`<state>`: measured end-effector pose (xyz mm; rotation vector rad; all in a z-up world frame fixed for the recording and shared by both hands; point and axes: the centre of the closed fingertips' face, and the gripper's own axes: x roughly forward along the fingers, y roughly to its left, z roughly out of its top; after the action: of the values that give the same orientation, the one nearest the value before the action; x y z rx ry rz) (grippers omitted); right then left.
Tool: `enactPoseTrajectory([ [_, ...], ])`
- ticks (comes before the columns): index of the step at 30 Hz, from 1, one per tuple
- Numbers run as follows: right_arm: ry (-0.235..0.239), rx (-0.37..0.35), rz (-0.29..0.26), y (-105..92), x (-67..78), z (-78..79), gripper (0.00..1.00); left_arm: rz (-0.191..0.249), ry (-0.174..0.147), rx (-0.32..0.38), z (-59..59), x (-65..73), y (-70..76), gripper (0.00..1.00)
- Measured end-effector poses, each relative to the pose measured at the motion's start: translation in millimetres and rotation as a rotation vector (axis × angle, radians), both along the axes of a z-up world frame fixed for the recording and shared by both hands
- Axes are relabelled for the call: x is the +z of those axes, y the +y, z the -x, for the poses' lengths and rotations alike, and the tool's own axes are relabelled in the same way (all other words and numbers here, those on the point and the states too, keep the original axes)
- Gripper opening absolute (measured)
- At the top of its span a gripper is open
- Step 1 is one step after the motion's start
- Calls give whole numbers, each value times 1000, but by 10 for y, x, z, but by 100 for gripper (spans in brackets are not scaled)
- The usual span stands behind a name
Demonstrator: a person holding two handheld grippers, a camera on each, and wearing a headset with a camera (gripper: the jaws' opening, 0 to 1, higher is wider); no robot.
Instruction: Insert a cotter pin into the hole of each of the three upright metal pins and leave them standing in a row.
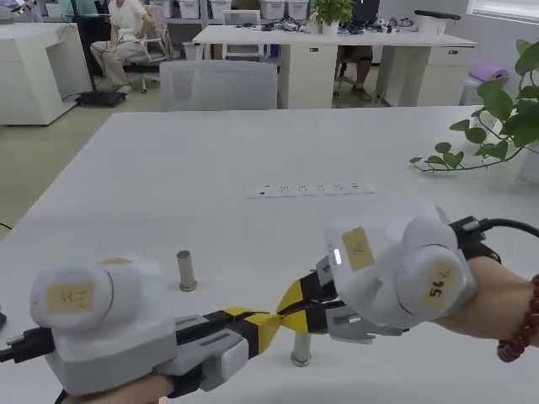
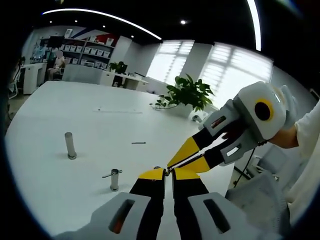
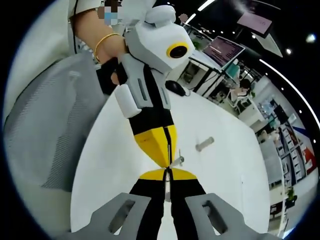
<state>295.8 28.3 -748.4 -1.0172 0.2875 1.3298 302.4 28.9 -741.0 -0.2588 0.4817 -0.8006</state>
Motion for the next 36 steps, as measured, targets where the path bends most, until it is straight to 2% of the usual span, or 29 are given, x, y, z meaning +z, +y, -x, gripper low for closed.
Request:
enactPoseTrajectory([
  [2,-1,2,0,2,0,4,3,20,12,5,-5,7,-1,2],
  [7,-7,3,-1,5,-2,6,3,31,31,7,1,-5,-8,1],
  [9,-9,2,-1,6,-6,7,3,49,58,14,-1,-13,-4,1],
  [13,-7,-1,-2,10,-10,10,3,31,42,3,3,-16,-6,1],
  [17,0,-9,-4,6,-26,15,3,22,42,-1,17,-29,-15,0],
  [19,11,-17,-14,6,-32,15,4,8,27,-7,13,-32,-22,0],
  [25,73,-63,-40,-50,-63,-11,6,-15,4,-14,3,-41,-11,0],
  [26,96,-75,-50,-63,-68,-1,8,-18,0,-16,3,-39,-6,0],
  [29,211,-121,-120,-88,-48,47,9,-32,-15,-25,10,-37,7,0],
  [31,263,-145,-142,-119,-49,61,12,-40,-28,-35,24,-29,8,0],
  [33,307,-176,-176,-139,-32,60,15,-43,-39,-50,48,-23,-5,0],
  [36,338,-187,-194,-176,-21,62,15,-62,-58,-76,93,-24,-28,0],
])
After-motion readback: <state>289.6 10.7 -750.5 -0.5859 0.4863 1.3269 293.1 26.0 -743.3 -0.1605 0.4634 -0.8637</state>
